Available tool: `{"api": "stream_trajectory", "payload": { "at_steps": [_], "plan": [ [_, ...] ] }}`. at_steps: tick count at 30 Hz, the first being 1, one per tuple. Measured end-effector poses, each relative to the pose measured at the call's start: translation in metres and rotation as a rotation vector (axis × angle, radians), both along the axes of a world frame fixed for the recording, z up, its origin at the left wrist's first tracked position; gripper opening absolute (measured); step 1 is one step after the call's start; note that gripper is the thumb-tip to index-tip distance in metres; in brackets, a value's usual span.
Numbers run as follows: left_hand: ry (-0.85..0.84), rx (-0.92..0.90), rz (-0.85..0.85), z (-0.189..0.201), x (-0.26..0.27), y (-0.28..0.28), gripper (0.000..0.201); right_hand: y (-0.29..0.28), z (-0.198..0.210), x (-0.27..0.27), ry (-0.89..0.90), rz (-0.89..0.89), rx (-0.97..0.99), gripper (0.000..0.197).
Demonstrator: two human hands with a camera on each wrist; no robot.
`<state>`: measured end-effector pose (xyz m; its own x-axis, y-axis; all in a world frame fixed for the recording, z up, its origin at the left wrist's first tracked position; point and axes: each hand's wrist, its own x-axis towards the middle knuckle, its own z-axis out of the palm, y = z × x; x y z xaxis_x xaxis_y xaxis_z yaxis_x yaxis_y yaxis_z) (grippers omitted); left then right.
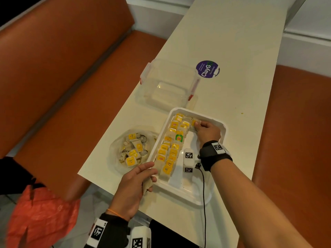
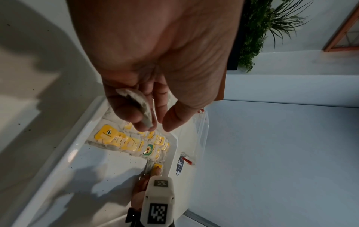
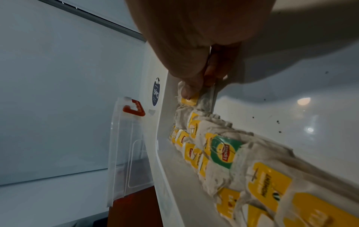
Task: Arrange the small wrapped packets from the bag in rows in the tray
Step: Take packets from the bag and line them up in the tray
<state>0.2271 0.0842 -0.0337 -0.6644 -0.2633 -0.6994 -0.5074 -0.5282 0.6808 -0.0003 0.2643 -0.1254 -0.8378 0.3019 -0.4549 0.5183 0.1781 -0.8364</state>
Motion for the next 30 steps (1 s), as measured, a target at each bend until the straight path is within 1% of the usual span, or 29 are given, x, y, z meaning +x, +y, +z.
{"api": "stream_trajectory", "payload": {
  "at_steps": [9, 17, 20, 23, 27, 29, 30],
  "plan": [
    [0.002, 0.012, -0.005, -0.002, -0.002, 0.0, 0.032, -0.001, -0.003, -0.002, 0.008, -0.038, 0.006, 0.021],
    [-0.005, 0.015, 0.0, -0.002, -0.004, 0.0, 0.032, -0.002, -0.006, -0.003, -0.003, -0.108, -0.027, 0.016],
    [-0.013, 0.014, 0.003, -0.002, -0.003, 0.002, 0.031, -0.003, -0.003, -0.001, 0.001, -0.122, -0.05, 0.023],
    [-0.014, 0.023, 0.009, -0.002, -0.003, 0.003, 0.031, -0.003, -0.002, 0.003, 0.006, -0.132, -0.055, 0.036],
    [0.006, 0.063, 0.043, 0.0, -0.007, 0.006, 0.029, 0.002, 0.017, 0.014, 0.016, -0.116, 0.004, 0.047],
    [0.022, 0.108, 0.075, 0.003, -0.009, 0.006, 0.028, 0.002, 0.034, 0.025, 0.068, -0.089, -0.017, 0.043],
    [0.028, 0.141, 0.091, 0.004, -0.011, 0.006, 0.029, 0.002, 0.044, 0.032, 0.089, -0.038, -0.045, 0.038]
  ]
}}
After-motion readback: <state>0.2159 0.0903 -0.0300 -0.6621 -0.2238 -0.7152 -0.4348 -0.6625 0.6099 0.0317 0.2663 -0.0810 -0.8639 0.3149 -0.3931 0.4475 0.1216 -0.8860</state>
